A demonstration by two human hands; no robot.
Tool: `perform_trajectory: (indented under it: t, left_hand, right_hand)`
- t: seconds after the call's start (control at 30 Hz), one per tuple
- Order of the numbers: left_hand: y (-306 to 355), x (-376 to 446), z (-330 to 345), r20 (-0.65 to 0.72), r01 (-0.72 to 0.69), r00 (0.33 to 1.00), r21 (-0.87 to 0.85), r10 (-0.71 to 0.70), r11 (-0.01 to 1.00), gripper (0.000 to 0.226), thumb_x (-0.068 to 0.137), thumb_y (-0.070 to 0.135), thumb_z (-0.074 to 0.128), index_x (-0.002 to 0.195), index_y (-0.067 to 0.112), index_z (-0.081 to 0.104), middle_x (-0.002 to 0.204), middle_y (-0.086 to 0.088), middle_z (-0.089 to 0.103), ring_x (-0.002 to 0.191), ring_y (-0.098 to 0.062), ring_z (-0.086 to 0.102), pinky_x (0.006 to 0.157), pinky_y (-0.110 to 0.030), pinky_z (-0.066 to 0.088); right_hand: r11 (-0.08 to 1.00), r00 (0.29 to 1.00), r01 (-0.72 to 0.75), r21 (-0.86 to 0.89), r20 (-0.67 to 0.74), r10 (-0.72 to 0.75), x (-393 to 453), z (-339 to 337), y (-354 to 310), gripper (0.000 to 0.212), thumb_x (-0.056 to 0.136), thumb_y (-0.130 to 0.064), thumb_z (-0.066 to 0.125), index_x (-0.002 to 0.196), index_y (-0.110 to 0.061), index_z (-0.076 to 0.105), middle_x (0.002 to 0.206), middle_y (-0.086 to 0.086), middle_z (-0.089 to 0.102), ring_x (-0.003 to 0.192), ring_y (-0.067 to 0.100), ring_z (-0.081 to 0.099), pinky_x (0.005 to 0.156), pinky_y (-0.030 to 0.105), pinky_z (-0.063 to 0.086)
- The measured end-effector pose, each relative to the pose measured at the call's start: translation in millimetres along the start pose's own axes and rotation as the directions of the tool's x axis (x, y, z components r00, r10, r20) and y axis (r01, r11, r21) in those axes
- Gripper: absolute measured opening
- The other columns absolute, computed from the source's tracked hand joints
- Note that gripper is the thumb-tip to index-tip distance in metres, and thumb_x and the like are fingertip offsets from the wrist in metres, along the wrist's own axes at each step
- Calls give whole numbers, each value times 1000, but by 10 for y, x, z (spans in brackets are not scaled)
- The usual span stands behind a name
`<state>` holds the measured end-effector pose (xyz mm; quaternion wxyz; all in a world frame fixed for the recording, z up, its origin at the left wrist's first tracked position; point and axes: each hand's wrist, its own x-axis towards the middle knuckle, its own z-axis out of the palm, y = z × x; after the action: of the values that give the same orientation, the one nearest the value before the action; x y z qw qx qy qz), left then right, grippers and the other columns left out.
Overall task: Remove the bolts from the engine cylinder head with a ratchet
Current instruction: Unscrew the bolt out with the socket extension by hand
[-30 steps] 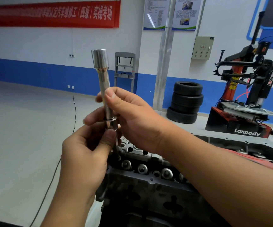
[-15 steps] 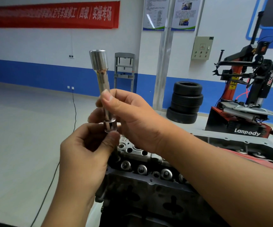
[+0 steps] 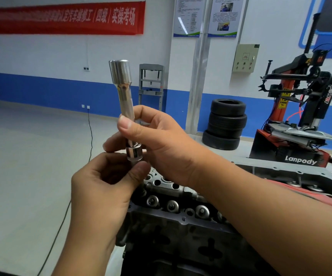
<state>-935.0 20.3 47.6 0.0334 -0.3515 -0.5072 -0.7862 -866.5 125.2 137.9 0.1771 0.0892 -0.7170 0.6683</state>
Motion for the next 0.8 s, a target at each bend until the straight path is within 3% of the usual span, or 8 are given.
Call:
perform_trajectory:
  t: [0.1, 0.2, 0.33, 0.47, 0.53, 0.63, 0.7, 0.8]
  left_hand:
    - [7, -14, -11, 108, 25, 994, -45, -20, 999, 12, 87, 46, 78, 98, 45, 79, 95, 6, 81, 89, -15, 79, 77, -26, 61]
    - [9, -3, -6, 129, 35, 991, -36, -30, 999, 15, 93, 39, 66, 101, 44, 78, 95, 2, 81, 87, -21, 79, 76, -27, 62]
    - [25, 7, 16, -3, 9, 1000, 9, -9, 1000, 22, 65, 47, 78, 86, 52, 77, 83, 10, 80, 77, -9, 77, 65, -15, 57]
    - [72, -18, 28, 6, -8, 1000, 22, 8, 1000, 28, 57, 49, 82, 84, 54, 78, 84, 15, 80, 78, -2, 76, 66, -13, 56]
    - [97, -28, 16, 75, -15, 997, 58, 11, 998, 30, 70, 41, 90, 91, 58, 76, 90, 18, 80, 85, -1, 76, 74, -22, 57]
    - [95, -26, -4, 152, -34, 988, 140, 13, 990, 45, 92, 15, 78, 98, 59, 74, 96, 19, 80, 92, -2, 76, 83, -32, 54]
    - [85, -25, -7, 134, -23, 991, 178, -1, 984, 59, 92, 0, 73, 98, 58, 74, 95, 19, 80, 93, -1, 76, 84, -31, 54]
    - [70, -17, 14, 73, -4, 997, 205, -11, 979, 61, 86, -3, 77, 98, 56, 74, 91, 19, 79, 89, 0, 76, 81, -32, 55]
  right_hand:
    - [1000, 1000, 4, -31, -18, -4, -14, -12, -10, 10, 104, -20, 60, 101, -11, 55, 91, 12, 75, 81, 22, 72, 67, 34, 54]
    - [1000, 1000, 0, -23, -2, 0, -26, -4, -24, 15, 107, -21, 54, 107, -7, 58, 96, 11, 74, 87, 21, 71, 67, 28, 57]
    - [1000, 999, -27, 10, 24, 27, -13, 13, -12, 23, 109, -25, 50, 106, -7, 64, 97, 12, 73, 87, 22, 69, 82, 36, 56]
    - [1000, 1000, -8, 9, 23, 8, -16, 6, -12, 7, 103, -15, 61, 104, -9, 58, 91, 14, 74, 83, 23, 72, 75, 32, 60]
    - [1000, 1000, 3, -3, -5, -3, -17, -3, -7, 9, 103, -16, 61, 102, -9, 55, 91, 16, 74, 85, 26, 73, 75, 35, 59]
    - [999, 1000, 6, -38, -22, -6, -15, -6, -8, 12, 106, -22, 56, 104, -10, 56, 96, 13, 75, 93, 26, 71, 72, 35, 57]
    - [1000, 1000, 5, -19, -11, -5, -9, 2, -5, 17, 108, -24, 51, 107, -8, 58, 100, 15, 73, 96, 27, 69, 76, 32, 59]
    - [1000, 1000, -6, 12, 4, 6, 6, 14, 13, 25, 110, -26, 46, 105, -7, 61, 100, 15, 72, 99, 31, 66, 85, 36, 57]
